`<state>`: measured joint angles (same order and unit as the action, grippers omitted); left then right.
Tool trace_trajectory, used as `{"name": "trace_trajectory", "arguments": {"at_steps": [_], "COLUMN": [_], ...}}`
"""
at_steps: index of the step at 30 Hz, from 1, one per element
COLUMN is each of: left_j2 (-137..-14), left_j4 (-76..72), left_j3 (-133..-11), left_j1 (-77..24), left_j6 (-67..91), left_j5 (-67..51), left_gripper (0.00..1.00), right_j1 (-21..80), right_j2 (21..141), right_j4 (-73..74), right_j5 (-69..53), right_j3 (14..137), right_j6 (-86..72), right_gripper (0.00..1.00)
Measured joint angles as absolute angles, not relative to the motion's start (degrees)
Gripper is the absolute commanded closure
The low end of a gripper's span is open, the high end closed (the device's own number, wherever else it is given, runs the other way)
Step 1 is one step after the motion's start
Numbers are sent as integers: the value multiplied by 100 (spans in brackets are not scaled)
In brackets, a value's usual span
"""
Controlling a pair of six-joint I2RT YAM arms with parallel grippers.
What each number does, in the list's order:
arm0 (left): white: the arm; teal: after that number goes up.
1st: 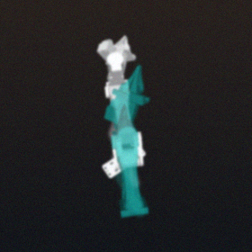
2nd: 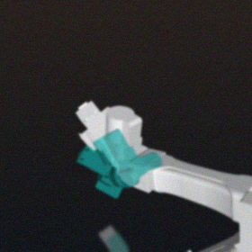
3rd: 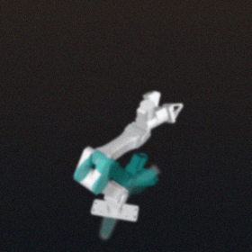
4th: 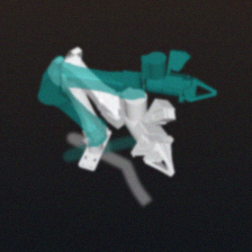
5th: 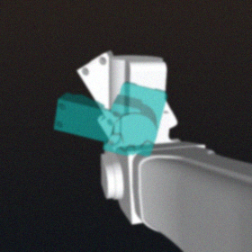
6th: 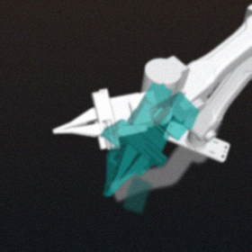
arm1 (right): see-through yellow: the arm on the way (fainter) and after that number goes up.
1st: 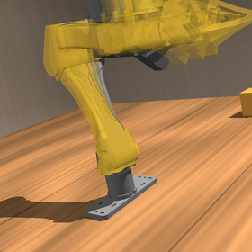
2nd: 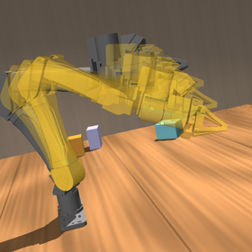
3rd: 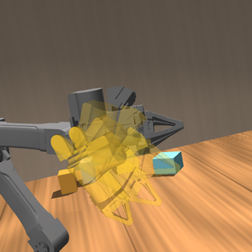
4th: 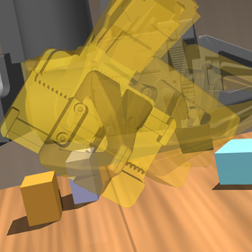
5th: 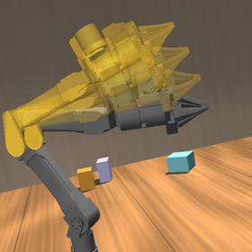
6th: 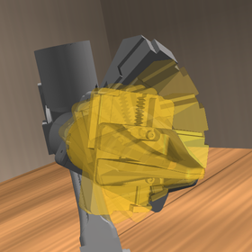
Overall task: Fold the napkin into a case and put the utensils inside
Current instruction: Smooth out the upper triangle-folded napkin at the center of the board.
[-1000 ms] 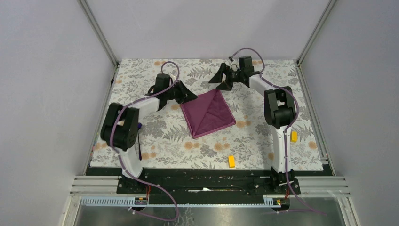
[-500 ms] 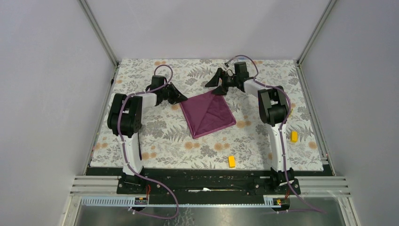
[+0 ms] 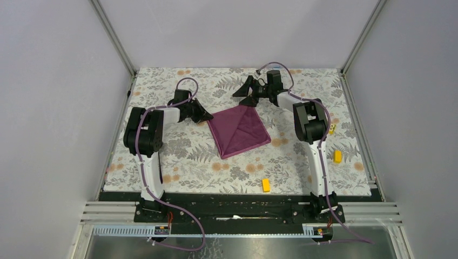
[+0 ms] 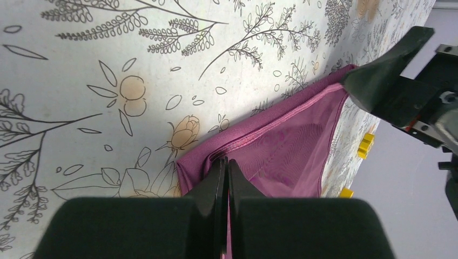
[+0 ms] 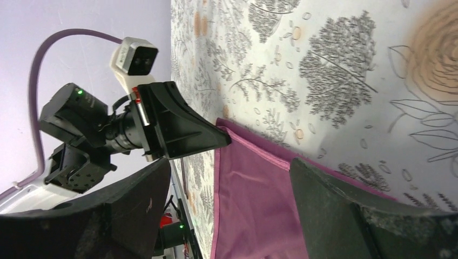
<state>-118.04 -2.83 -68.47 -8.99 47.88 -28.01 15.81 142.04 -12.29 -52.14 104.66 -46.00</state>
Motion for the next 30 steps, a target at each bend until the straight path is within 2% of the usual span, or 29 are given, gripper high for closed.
{"name": "trace_trajectory", "arguments": {"at_steps": [6,10,15,18,20,23,24,30], "left_j2": [-11804,-11804,-11692,-11369,-11037,-10514,-10381,-10101], "left_j4": [-268,-255,27,386,510,506,484,183], "left_j3": [-6847,-6847,-6943,-6954,-6954,-6921,-6882,-6189], "left_j1": [-897,-897,-913,-932,-965,-1125,-1216,-2121], "left_j6": [4801,4786,4611,4486,4453,4421,4412,4364], "left_j5": [-2783,-2779,-2821,-2930,-3083,-3361,-3441,-3806], "left_gripper": [100,86,63,58,60,79,82,80], "right_j1": [1520,1461,1435,1431,1431,1463,1476,1793], "right_j2": [14488,14514,14514,14442,14243,13806,13605,12927], "right_j4": [-1498,-1629,-1712,-1678,-1551,-1481,-1483,-1623], "right_j5": [-5225,-5280,-5378,-5367,-5352,-5345,-5349,-5343], "right_j3": [10427,10418,10418,10394,10287,10029,9902,9279], "right_j6": [-4779,-4842,-5022,-5131,-5133,-5122,-5111,-5035], "right_gripper": [13,13,10,7,5,1,1,1]}}
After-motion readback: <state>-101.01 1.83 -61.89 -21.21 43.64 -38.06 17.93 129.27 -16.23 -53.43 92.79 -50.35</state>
